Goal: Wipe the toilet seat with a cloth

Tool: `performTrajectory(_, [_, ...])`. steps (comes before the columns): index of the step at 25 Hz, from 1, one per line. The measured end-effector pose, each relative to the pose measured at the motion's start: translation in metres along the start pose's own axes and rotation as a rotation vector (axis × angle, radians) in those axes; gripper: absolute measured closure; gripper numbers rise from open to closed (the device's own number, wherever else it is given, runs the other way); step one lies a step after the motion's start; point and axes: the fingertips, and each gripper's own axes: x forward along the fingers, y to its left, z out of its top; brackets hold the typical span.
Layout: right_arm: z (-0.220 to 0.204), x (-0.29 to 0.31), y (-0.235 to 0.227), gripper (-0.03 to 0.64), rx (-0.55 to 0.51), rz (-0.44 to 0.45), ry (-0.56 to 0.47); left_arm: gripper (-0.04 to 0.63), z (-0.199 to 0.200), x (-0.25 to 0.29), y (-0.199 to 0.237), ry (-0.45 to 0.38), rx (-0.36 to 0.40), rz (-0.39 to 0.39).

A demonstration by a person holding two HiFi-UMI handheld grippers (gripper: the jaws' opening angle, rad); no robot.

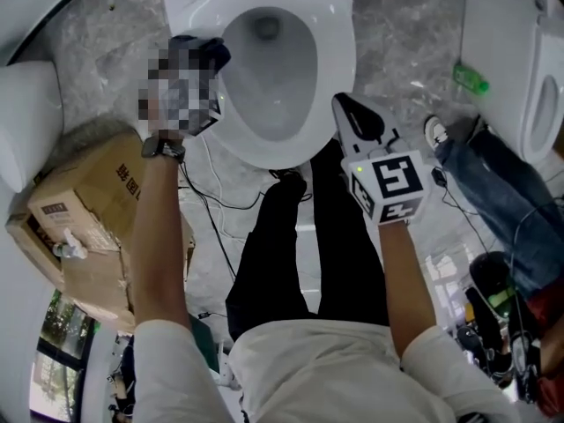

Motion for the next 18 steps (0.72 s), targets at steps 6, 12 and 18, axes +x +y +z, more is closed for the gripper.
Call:
performTrajectory(6, [0.005, 0.007, -0.012, 0.583, -0.017, 0.027, 0.026, 0.557, 0.015, 0.013, 0.028, 0.0, 0.016, 0.026])
performTrajectory(12, [0.002, 0.008, -0.032, 0.584, -0.024, 0.03, 0.068, 0.557, 0.041, 0.02, 0.051, -0.045, -0.002, 0.014])
performTrajectory(18, [0.006, 0.011, -0.046, 0.584, -0.031, 0.028, 0.086, 0.556, 0.072, 0.027, 0.064, -0.093, 0.081, -0.038])
